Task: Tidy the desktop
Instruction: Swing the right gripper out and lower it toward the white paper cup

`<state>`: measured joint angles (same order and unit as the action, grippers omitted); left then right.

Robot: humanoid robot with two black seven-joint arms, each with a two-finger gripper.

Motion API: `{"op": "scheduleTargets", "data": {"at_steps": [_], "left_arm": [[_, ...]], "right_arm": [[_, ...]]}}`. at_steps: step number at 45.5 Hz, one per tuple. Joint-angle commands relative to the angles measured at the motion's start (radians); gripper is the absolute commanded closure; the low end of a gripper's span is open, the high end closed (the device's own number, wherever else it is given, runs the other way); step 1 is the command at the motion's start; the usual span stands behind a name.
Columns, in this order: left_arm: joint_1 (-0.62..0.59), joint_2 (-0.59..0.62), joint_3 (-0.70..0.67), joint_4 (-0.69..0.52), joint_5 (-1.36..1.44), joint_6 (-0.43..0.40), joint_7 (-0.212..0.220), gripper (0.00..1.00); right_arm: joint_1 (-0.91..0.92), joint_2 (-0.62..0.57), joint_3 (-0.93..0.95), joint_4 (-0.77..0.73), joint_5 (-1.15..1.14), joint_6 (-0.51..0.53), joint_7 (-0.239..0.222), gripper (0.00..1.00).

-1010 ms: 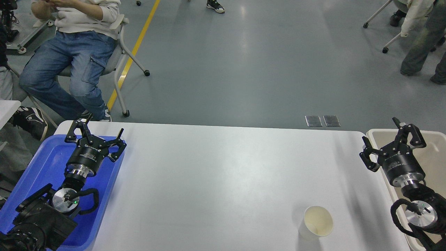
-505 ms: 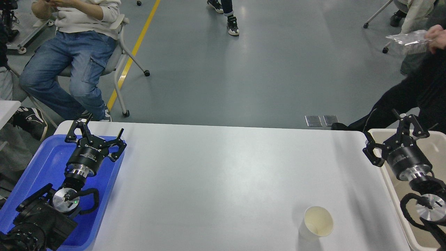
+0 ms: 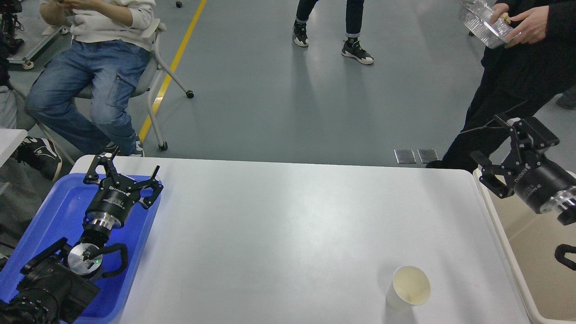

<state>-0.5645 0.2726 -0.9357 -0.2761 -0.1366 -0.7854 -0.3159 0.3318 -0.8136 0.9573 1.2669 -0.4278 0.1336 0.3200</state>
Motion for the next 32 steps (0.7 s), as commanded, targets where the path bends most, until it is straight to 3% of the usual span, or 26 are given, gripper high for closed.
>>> {"op": "scheduleTargets", "data": {"at_steps": [1,32], "left_arm": [[0.0,-0.001,0.0,0.0,0.0,0.0,0.0,0.0],[0.0,0.0,0.0,0.0,0.0,0.0,0.0,0.0]], "right_arm": [[0.003,-0.105,-0.011,0.132,-0.175,-0.014,0.001,0.0],[-0.014,-0.174,-0.019,0.333,-0.801,-0.048,0.013,0.0]]}}
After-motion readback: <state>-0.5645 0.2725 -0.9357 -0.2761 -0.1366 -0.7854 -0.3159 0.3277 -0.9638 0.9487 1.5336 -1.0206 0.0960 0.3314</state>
